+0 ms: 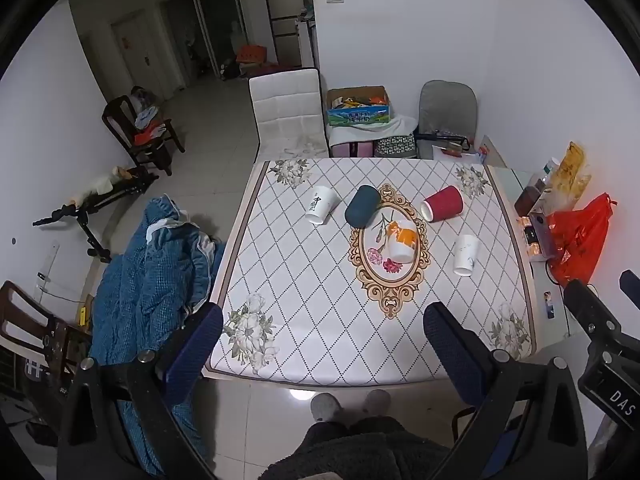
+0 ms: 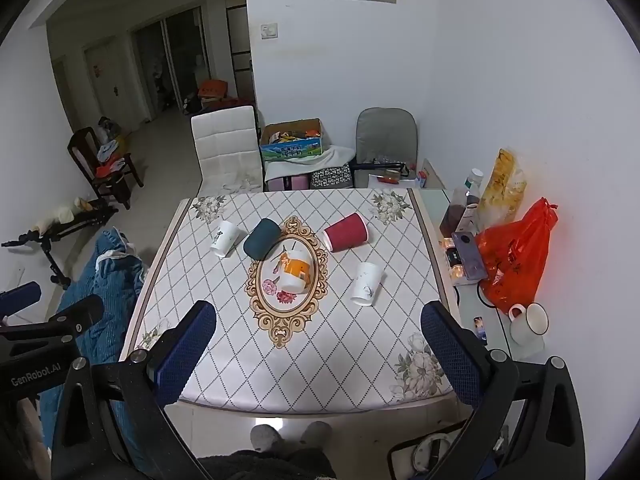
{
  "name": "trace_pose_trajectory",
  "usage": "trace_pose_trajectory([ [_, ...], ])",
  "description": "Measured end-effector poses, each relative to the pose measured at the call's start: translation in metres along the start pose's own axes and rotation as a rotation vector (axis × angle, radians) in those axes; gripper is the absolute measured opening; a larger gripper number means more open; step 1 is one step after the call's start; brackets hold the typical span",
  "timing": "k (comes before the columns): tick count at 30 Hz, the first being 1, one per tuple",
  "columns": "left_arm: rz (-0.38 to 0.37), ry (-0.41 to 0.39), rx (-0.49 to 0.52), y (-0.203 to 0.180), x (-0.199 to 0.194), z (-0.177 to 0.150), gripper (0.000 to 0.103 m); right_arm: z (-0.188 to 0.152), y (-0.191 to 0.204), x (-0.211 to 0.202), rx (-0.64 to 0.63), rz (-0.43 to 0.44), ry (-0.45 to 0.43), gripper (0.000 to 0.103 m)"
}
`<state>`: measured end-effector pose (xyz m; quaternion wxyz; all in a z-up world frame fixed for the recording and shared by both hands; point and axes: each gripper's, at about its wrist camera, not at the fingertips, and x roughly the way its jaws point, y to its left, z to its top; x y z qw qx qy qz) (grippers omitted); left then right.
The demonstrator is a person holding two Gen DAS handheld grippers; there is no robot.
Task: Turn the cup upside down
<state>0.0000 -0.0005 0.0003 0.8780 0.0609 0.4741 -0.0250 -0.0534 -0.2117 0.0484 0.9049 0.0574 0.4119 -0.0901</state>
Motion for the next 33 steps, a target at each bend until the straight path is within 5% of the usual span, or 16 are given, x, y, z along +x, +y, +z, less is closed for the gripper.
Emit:
trace_pose_trajectory([
  [33,-0.014,-0.014,0.007,-0.010,-0.004,0.009,0.103,-0.003,-0.001,0.003,0.006,0.002,-0.001,0.103],
])
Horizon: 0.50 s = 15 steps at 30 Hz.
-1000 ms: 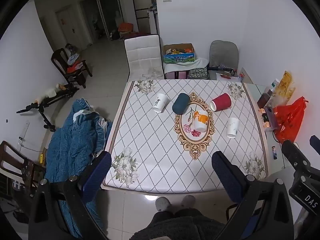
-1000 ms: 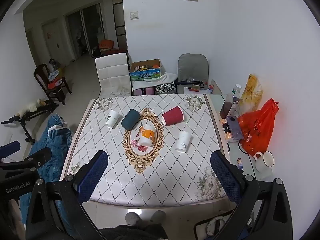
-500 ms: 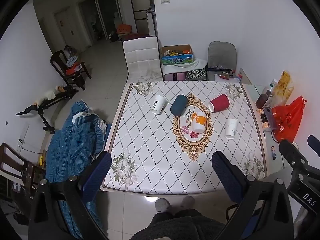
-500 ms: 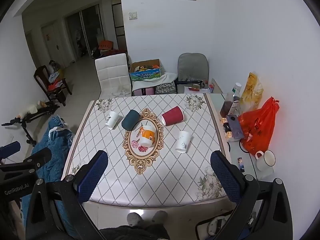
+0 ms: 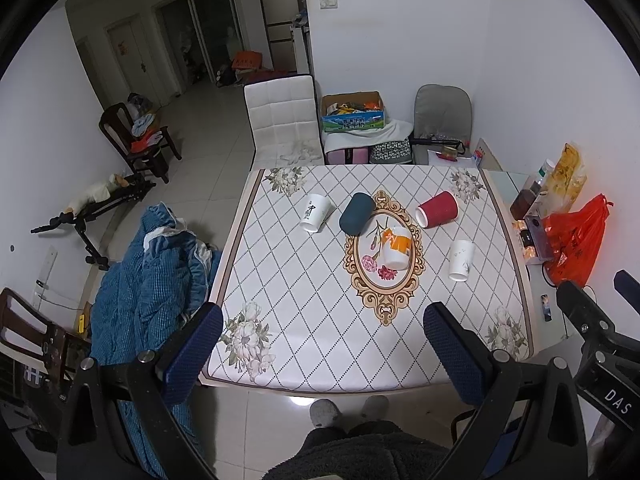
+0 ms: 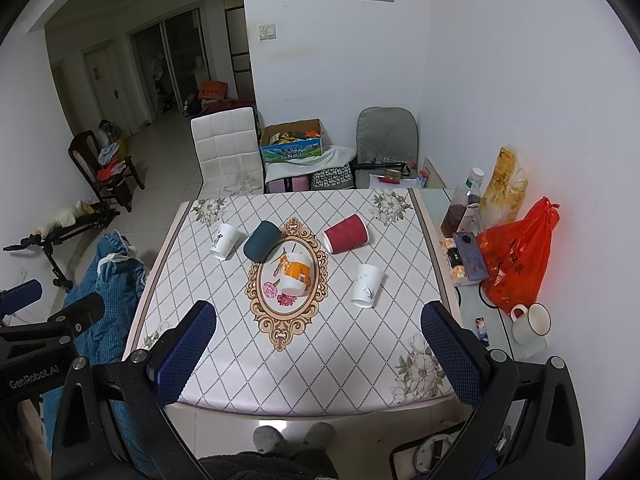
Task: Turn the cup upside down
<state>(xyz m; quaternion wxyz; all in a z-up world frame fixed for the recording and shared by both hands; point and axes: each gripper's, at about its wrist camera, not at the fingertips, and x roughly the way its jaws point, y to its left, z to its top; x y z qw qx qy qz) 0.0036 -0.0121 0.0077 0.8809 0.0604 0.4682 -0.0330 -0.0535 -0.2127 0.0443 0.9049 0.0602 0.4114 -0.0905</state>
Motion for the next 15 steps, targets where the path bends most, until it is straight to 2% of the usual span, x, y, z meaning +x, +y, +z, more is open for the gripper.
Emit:
trace_pose_trajectory([
  [15,-0.003,-0.006,0.000,-0.0012,0.0001,0.0064,0.103,0.0055,-0.0004,0.0004,0.001,0.002,-0.002,0.103],
])
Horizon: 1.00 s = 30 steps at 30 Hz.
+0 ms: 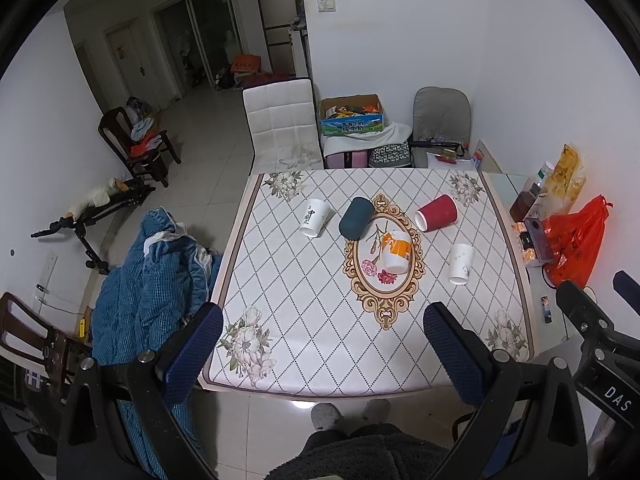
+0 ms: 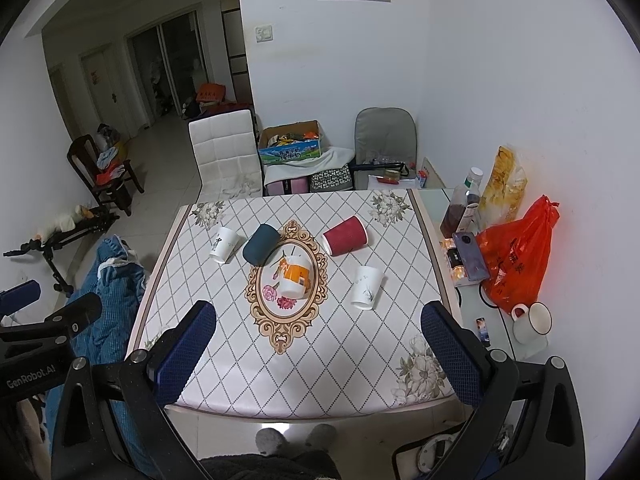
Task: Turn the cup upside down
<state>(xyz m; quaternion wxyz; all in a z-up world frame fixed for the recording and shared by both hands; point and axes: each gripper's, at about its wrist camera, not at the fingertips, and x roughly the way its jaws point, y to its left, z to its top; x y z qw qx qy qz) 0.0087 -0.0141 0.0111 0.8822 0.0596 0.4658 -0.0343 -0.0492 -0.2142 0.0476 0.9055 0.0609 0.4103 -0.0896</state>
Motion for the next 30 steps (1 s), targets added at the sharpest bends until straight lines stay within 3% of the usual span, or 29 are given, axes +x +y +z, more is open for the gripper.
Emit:
trace_pose_trajectory([
  [30,-0.003,-0.005,0.003,-0.0036,0.0002,0.0076,0.103,0.0081,-0.0003,0.0028,0.006,0.002,0.003,0.103],
])
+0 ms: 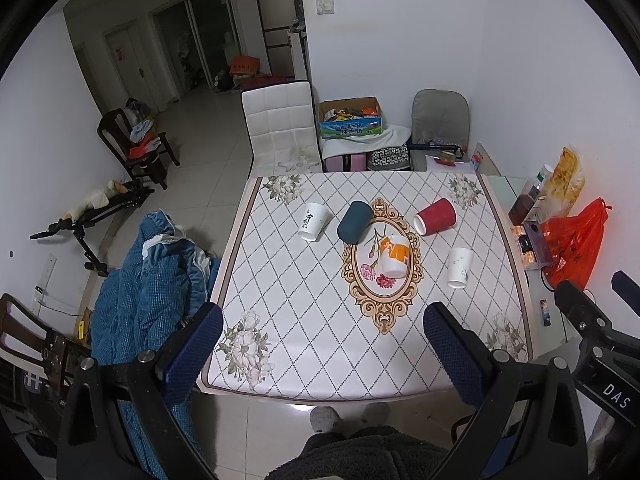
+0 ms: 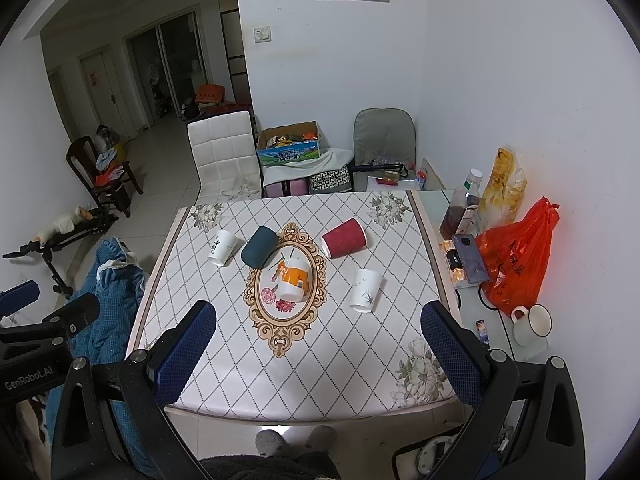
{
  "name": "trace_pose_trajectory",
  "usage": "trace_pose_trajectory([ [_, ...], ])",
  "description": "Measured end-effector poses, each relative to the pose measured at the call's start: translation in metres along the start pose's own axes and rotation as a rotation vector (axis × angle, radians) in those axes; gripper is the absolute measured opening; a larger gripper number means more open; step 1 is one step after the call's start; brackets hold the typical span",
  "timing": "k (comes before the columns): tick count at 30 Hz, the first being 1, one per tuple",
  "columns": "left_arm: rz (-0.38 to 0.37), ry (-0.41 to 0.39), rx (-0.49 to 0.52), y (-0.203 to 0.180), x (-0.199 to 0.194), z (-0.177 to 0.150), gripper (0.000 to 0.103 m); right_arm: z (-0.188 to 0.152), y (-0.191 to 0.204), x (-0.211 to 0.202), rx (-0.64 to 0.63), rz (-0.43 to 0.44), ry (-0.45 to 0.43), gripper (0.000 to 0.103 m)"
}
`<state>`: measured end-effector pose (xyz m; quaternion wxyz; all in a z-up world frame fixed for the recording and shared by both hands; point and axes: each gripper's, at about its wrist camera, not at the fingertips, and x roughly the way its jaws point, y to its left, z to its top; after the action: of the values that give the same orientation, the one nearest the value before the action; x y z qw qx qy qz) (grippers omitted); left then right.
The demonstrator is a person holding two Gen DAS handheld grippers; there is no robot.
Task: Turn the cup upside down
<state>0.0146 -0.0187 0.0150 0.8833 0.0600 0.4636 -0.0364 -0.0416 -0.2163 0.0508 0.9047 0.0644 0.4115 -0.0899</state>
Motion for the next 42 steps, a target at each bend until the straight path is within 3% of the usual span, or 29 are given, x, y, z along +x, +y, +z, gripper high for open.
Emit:
trace_pose_trajectory([
  [15,-0.006,0.034,-0.006,-0.011,0.019,0.007,0.103,0.003,-0.001,0.019,-0.001,0.000,0.026,0.103],
  [30,0.045,0.132,-0.016,-0.037,0.094,0.001,0.103,-0.020,-0.031,0.123,-0.013,-0.021,0.187,0.103],
  [42,0.016,0.271,0.058,-0.053,0.192,0.023,0.103,-0.045,-0.033,0.213,0.014,-0.057,0.352,0.103],
])
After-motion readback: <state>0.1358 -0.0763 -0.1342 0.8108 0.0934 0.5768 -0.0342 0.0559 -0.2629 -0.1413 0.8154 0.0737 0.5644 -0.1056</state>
